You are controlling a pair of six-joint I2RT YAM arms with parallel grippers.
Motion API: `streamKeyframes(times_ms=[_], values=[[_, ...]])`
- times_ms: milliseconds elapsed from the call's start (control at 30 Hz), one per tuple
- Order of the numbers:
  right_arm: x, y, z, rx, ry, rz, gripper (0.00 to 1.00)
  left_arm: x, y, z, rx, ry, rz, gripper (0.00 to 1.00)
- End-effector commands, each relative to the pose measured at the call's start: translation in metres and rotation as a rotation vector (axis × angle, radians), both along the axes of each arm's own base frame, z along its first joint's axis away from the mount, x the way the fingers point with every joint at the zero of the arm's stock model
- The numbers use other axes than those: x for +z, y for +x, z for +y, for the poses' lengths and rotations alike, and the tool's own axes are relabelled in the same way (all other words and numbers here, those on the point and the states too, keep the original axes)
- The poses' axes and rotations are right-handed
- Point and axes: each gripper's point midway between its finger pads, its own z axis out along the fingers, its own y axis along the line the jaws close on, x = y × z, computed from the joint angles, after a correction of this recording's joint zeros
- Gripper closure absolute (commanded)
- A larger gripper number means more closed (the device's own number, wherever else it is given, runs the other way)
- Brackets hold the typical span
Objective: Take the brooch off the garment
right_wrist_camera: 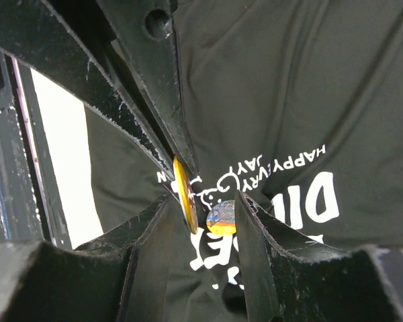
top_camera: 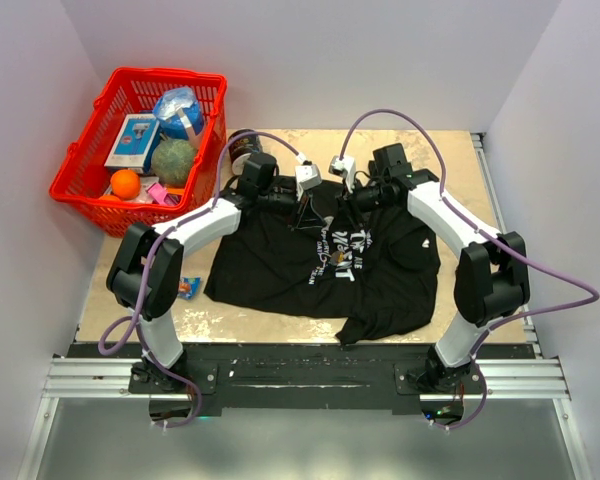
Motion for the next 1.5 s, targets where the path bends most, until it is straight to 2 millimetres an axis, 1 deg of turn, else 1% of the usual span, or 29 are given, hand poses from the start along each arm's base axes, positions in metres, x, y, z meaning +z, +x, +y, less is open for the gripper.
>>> streamKeyframes(times_ms=[0, 267, 433, 733, 967, 1067, 1300, 1467], values=[[0.013, 0.017, 0.007, -0.038, 0.021, -0.033, 0.57, 0.029, 0.006, -0.002, -0.014, -0.051, -0.07, 1.0], [0.007, 0.022, 0.005, -0.103, 0.01, 0.0, 0.59, 0.03, 0.007, -0.002, -0.015, -0.053, -0.071, 1.0], [0.002, 0.029, 0.002, -0.145, -0.007, 0.008, 0.6, 0.028, 0.007, -0.002, -0.015, -0.052, -0.07, 1.0], [0.001, 0.042, -0.004, -0.228, 0.019, 0.048, 0.61, 0.032, 0.006, -0.002, -0.021, -0.055, -0.085, 1.0], [0.002, 0.053, -0.013, -0.302, 0.063, 0.097, 0.62, 0.029, 0.004, -0.002, -0.03, -0.045, -0.089, 1.0], [0.002, 0.055, -0.013, -0.303, 0.073, 0.103, 0.62, 0.03, 0.004, -0.002, -0.035, -0.042, -0.1, 1.0], [0.01, 0.055, -0.009, -0.291, 0.103, 0.102, 0.62, 0.028, 0.005, -0.003, -0.036, -0.036, -0.106, 1.0], [0.014, 0.054, -0.006, -0.298, 0.128, 0.125, 0.6, 0.027, 0.004, -0.008, -0.049, -0.031, -0.119, 1.0]])
